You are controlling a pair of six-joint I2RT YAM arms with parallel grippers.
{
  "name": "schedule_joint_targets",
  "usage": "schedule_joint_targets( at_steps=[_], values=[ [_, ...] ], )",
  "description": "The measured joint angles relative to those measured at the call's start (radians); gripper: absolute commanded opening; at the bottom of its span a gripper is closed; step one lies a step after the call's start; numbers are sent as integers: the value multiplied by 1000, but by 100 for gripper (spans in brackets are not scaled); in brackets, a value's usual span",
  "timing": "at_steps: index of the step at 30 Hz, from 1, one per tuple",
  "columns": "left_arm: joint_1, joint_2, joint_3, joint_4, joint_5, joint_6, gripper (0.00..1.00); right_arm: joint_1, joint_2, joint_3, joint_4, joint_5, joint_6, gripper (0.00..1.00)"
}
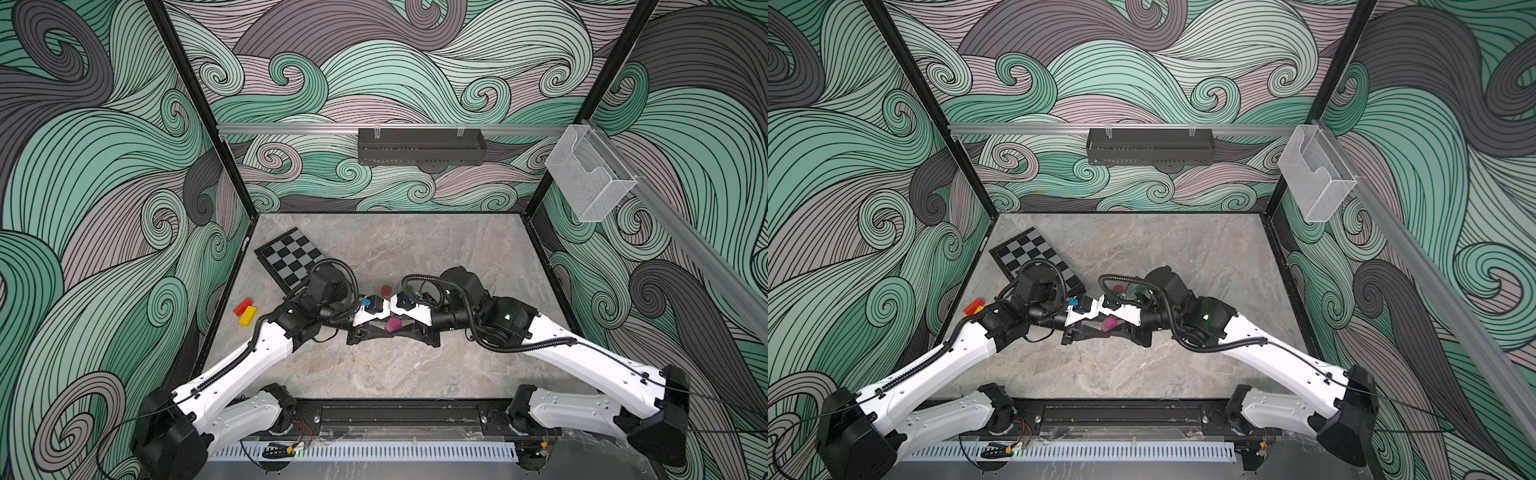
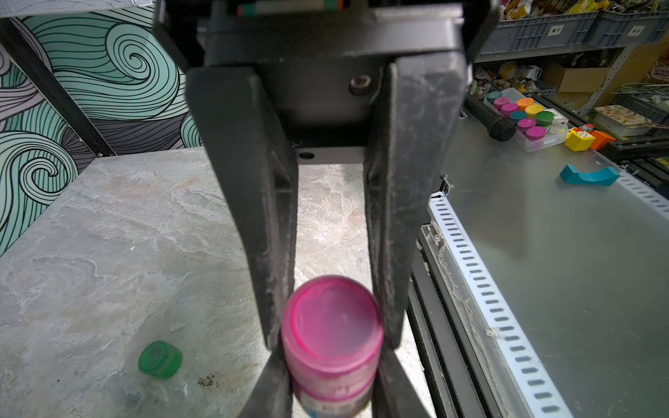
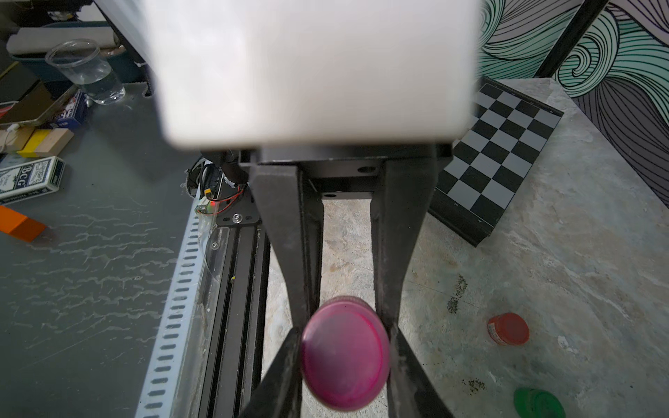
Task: Close the paint jar lid
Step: Screw the lid onto the paint jar.
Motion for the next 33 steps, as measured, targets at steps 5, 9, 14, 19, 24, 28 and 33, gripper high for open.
schedule_joint_targets(
  at_steps=[5,9,14,19,24,28,33],
  values=[
    [7,-5,-14,40,-32,-5,6,29,10,13,5,99,121,0],
    [12,-27,-34,71,-68,-22,5,60,28,37,-4,187,232,0],
    [13,-49,-51,118,-118,-45,5,83,49,79,-35,285,396,0],
    [13,-69,-81,175,-171,-64,5,107,74,105,-49,378,584,0],
    [13,-69,-98,182,-209,-66,5,130,105,111,-51,440,732,0],
    [14,-69,-100,182,-225,-66,5,141,119,122,-56,475,784,0],
    [13,-69,-100,185,-237,-66,20,142,122,124,-55,489,793,0]
  ],
)
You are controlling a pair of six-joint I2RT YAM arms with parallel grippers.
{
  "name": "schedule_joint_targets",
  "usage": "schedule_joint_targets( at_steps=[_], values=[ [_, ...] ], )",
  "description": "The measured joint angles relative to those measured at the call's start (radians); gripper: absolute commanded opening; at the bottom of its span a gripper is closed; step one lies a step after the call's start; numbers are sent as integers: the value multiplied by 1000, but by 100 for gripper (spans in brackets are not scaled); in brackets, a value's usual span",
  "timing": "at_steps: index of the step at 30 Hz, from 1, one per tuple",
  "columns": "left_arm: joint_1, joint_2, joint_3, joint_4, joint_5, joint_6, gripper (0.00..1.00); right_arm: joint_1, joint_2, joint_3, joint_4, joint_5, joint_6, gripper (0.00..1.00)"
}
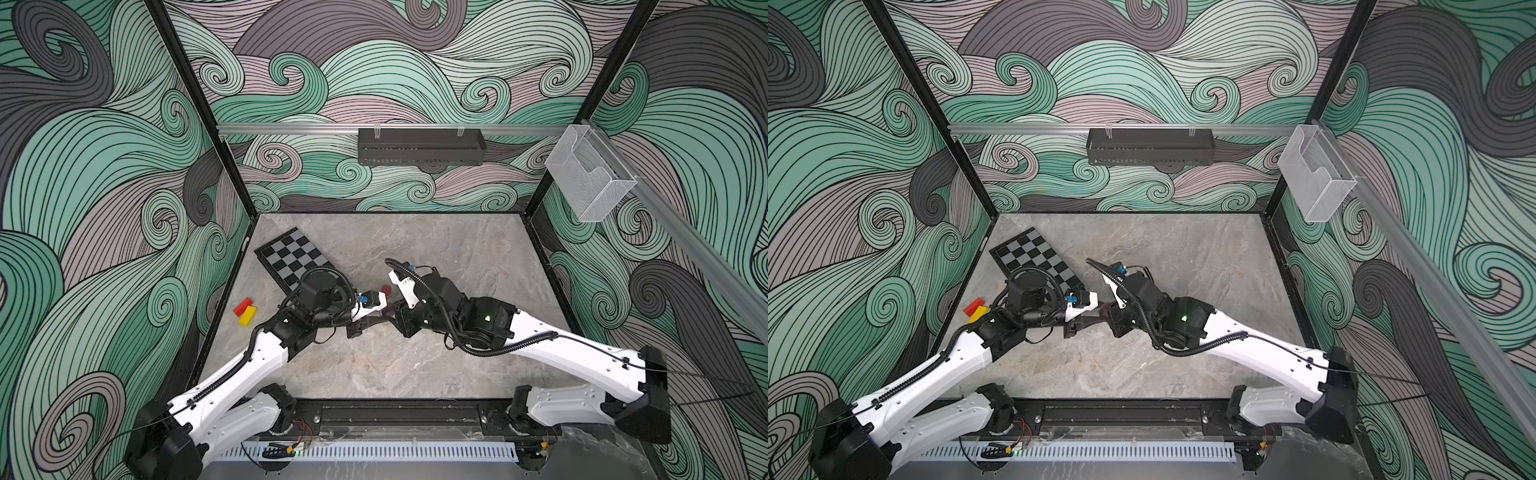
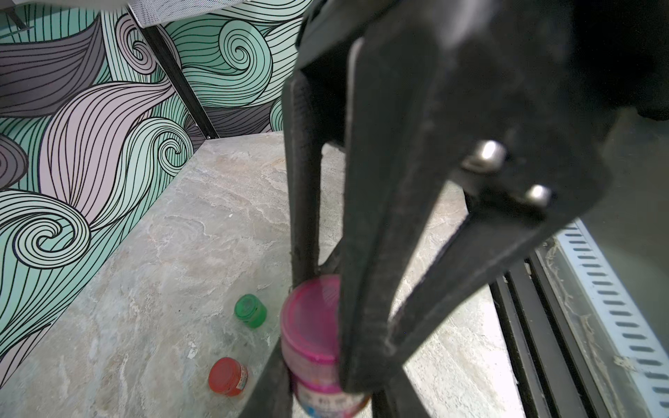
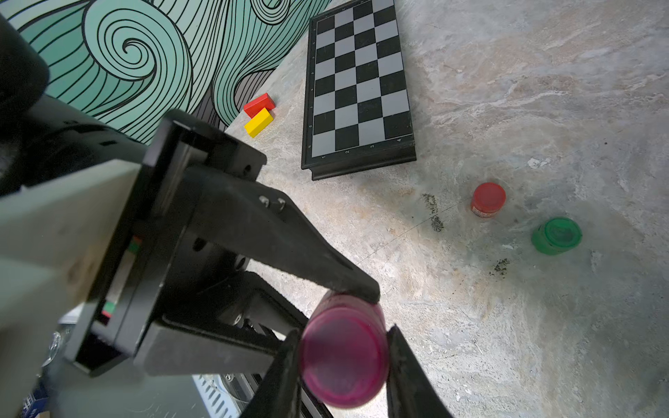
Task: Close the paint jar lid
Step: Screw the lid onto the paint jar, then place the paint jar at the center of the board.
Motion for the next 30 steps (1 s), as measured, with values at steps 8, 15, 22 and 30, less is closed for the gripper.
schedule_joint_targets(
  at_steps=[8,15,22,30],
  values=[
    [-3,-26,-1,18,-20,7,66,-26,-30,-19,36,27,-48,0],
    [-3,-90,-26,42,-77,0,83,-203,-62,-77,85,48,-71,0],
    [-6,-140,-55,56,-180,-12,85,-336,38,-117,149,61,-70,0],
    [-8,-162,-71,74,-249,-23,87,-417,206,-123,203,84,-51,0]
  ],
)
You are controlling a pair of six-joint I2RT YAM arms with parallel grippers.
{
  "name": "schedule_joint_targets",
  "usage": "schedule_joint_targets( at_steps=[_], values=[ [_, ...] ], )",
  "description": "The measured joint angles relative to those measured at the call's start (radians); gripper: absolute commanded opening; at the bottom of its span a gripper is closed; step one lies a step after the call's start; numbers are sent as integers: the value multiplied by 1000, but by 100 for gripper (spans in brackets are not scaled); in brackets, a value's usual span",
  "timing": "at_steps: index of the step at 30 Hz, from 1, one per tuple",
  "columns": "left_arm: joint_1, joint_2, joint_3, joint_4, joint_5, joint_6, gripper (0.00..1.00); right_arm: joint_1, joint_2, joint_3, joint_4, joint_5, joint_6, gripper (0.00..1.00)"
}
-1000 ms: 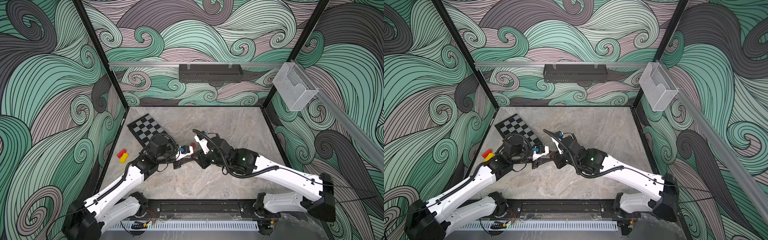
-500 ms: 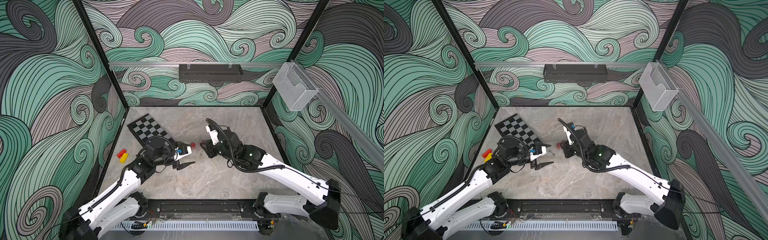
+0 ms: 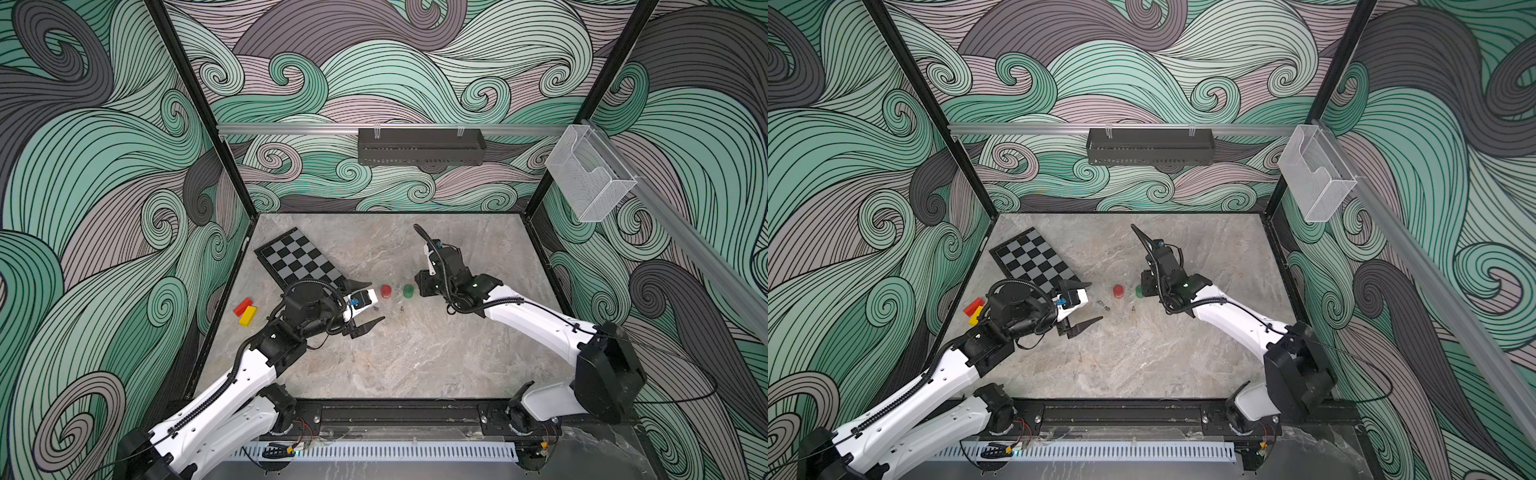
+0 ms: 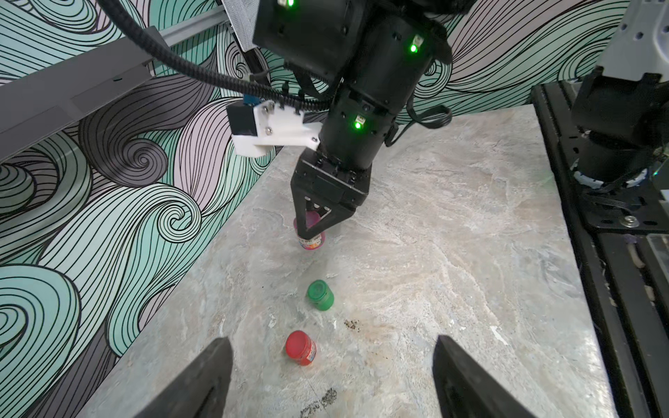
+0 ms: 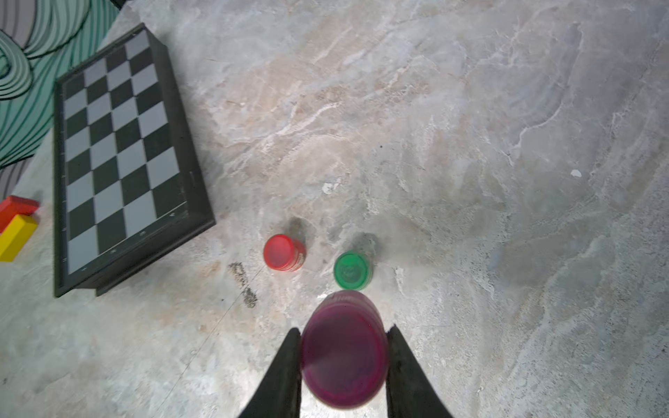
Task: Close the paint jar lid
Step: Place the paint jar at the center of the board.
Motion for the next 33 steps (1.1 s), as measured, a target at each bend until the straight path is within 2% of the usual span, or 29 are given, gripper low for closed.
schedule_joint_targets(
  at_steps=[23,33],
  values=[
    [0,-2,0,16,-42,-7,91,-89,139,-65,79,40,-1,2],
    [0,-2,0,16,-51,-7,92,-117,195,-64,84,18,-1,8]
  ],
)
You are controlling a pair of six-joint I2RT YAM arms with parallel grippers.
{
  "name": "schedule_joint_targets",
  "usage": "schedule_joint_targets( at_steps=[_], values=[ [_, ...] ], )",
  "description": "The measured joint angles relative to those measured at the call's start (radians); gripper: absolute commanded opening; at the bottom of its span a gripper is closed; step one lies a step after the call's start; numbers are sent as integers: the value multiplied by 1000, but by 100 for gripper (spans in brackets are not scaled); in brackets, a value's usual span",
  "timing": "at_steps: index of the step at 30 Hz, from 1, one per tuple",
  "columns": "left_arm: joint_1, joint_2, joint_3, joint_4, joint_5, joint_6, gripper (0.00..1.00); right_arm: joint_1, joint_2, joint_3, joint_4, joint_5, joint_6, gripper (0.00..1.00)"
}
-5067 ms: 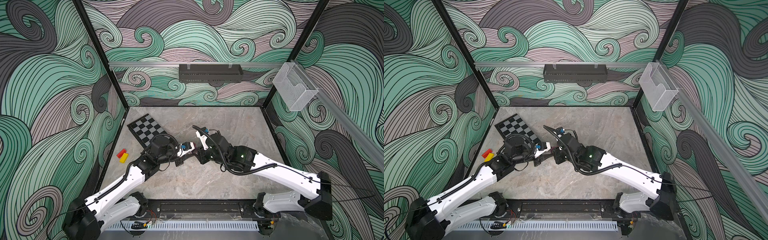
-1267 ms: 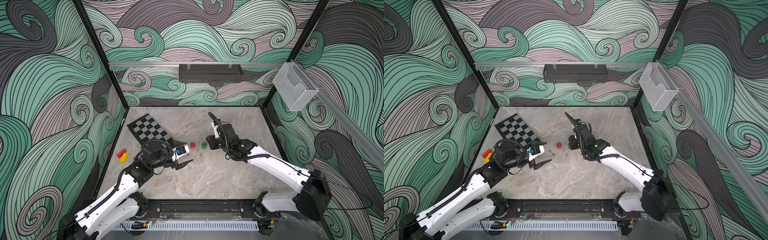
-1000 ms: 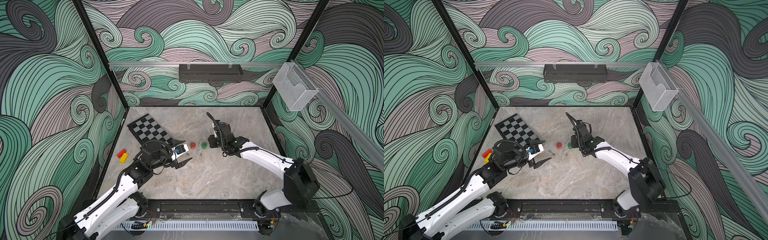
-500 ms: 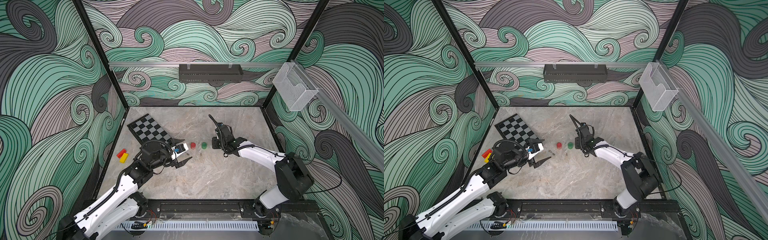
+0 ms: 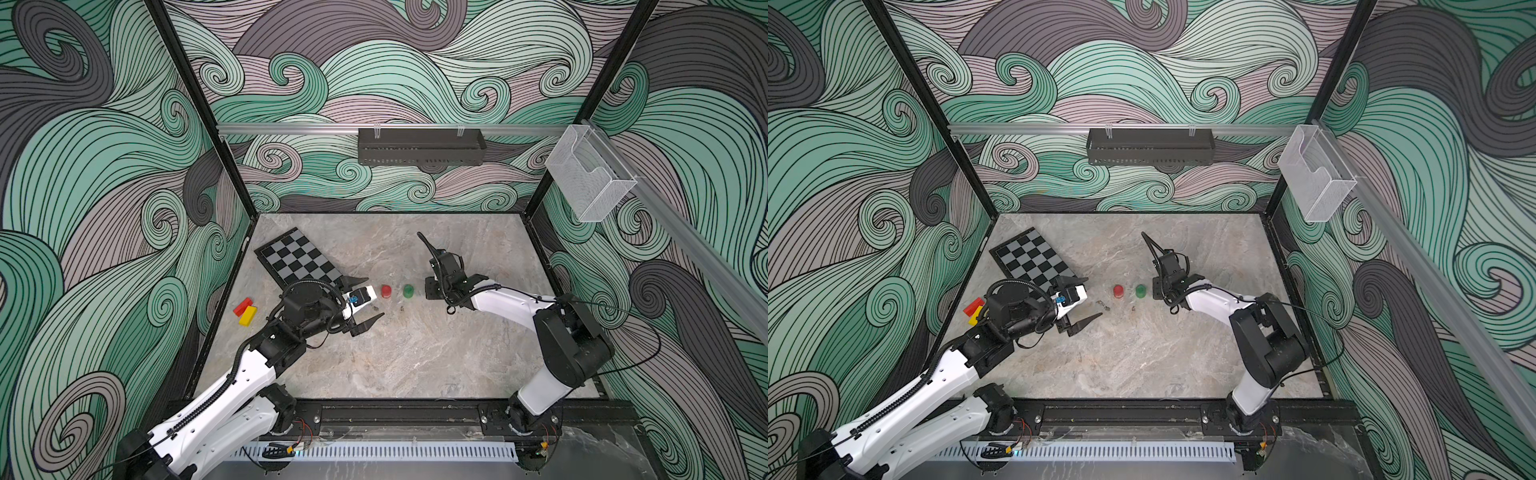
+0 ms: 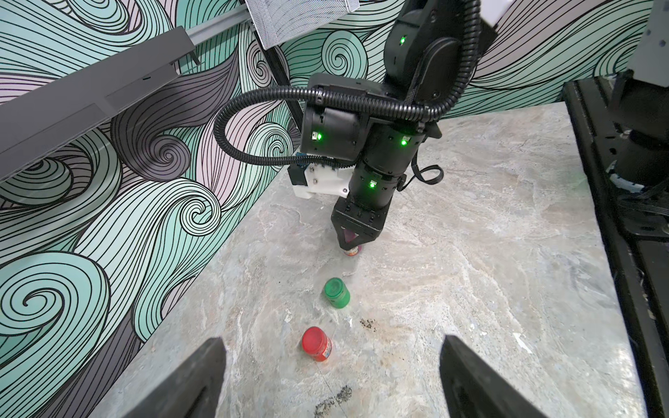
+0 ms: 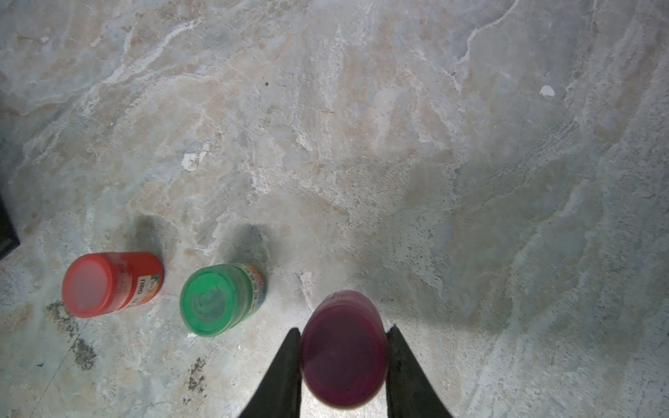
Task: Close the paint jar lid
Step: Place the paint jar at the center of the board.
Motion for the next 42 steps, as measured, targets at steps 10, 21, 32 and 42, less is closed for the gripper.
schedule_joint_targets(
  at_steps=[10,21,32,42],
  values=[
    [-1,0,0,0,-14,0,93,-11,44,18,-17,-21,0,11],
    [-1,0,0,0,-22,0,93,-28,51,29,-16,-28,0,27],
    [-1,4,-8,21,-148,-39,94,-29,53,29,-14,-32,-9,61],
    [12,10,-36,58,-278,-114,95,-36,-63,5,-11,-51,-18,85]
  ],
)
